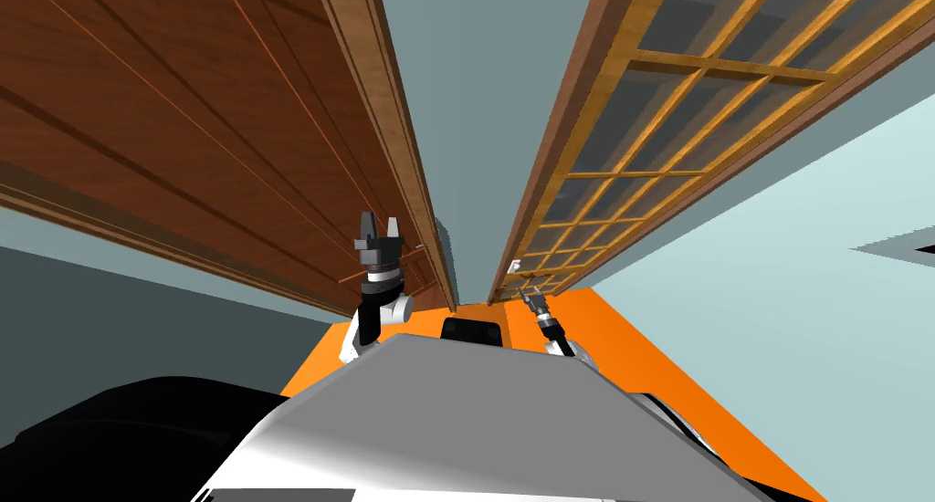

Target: Pull the door open

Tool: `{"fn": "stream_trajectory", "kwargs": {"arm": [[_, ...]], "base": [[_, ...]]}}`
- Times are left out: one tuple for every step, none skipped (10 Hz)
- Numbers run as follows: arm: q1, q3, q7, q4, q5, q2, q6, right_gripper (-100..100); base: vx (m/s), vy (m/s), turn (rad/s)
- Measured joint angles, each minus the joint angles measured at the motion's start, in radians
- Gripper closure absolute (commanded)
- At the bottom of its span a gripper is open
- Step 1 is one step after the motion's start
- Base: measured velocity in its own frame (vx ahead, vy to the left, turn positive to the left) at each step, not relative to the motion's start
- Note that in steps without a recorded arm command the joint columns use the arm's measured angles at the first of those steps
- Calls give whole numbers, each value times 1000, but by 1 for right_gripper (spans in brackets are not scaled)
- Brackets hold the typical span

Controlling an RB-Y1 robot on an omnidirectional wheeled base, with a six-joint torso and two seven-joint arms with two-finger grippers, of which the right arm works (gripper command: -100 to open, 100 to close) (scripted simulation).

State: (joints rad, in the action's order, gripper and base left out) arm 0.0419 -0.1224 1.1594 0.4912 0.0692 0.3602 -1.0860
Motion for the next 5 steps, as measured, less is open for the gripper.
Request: {"fn": "stream_trajectory", "kwargs": {"arm": [[-4, 6, 0, -2, -8, 6, -6, -100], [-13, 11, 0, 17, -15, 10, 1, -100], [-15, 16, -1, 14, -22, 17, 0, -100], [-16, 20, -1, 14, -27, 20, -1, -100], [-14, 22, -1, 11, -31, 22, -2, -100]], "base": [[235, 38, 143], [222, 2, 132], [141, -25, 175], [26, -50, 144], [0, 0, 0]]}}
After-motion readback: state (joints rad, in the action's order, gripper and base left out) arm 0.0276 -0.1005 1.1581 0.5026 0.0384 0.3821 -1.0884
